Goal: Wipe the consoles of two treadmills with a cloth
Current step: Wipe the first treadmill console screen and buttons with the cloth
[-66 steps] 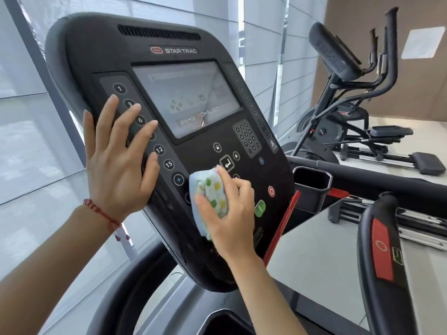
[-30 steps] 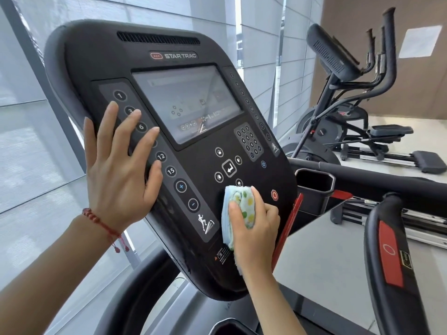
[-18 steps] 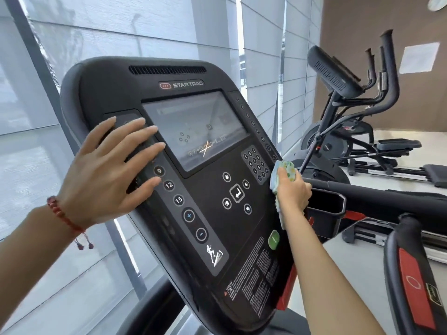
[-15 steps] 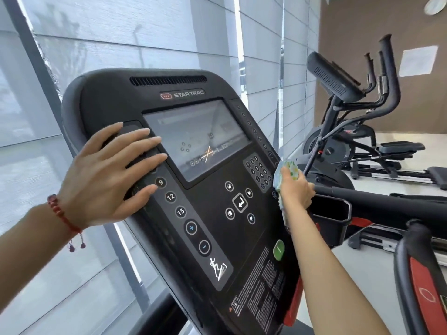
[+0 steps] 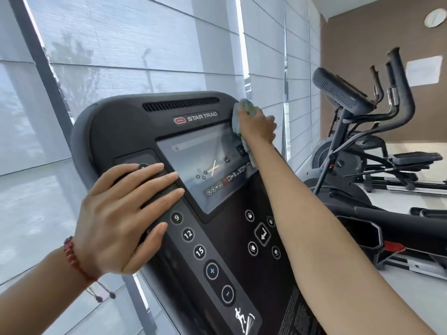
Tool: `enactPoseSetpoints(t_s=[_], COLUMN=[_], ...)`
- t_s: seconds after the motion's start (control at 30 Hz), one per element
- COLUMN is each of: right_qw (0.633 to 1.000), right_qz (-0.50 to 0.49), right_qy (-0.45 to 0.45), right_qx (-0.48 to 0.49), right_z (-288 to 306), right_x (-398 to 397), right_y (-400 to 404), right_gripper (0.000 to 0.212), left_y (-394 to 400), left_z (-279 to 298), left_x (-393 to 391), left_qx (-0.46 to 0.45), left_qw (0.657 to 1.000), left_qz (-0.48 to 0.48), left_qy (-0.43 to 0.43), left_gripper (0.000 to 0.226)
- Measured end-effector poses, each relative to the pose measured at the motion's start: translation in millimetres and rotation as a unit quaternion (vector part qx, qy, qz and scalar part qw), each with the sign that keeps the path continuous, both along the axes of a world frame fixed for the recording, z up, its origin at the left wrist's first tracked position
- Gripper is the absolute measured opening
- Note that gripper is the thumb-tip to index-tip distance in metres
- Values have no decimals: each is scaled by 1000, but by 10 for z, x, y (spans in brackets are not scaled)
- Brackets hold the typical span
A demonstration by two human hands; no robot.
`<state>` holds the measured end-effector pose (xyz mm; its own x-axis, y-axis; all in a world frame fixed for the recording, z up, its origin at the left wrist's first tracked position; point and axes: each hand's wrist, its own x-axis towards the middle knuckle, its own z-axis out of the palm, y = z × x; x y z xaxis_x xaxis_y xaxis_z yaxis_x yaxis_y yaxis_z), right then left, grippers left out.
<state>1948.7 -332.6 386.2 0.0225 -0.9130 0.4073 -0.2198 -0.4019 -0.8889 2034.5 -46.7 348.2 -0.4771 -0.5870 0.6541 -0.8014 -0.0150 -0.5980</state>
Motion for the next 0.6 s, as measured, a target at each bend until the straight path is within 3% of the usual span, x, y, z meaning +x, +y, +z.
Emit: enactPoseSetpoints(t_s=[0.2,0.3,0.6], right_qw=[999,1000,994], right_qz=[23,12,-58], right_qy=[17,15,13], right_qx=[-38,-24,90], right_z=[-93,-426,-1673], right_x=[-35,-245,-1139], right_y=[-150,-218,-86], right_gripper=[69,67,62], left_y=[6,22,20], left_z=[-7,-8,-22], left_x=[47,110,100], left_qx=[3,8,-2], left_qw=[1000,999,999], left_qz=[-25,-39,-45], left_qy=[-10,-22,-21], left_gripper=[62,50,48])
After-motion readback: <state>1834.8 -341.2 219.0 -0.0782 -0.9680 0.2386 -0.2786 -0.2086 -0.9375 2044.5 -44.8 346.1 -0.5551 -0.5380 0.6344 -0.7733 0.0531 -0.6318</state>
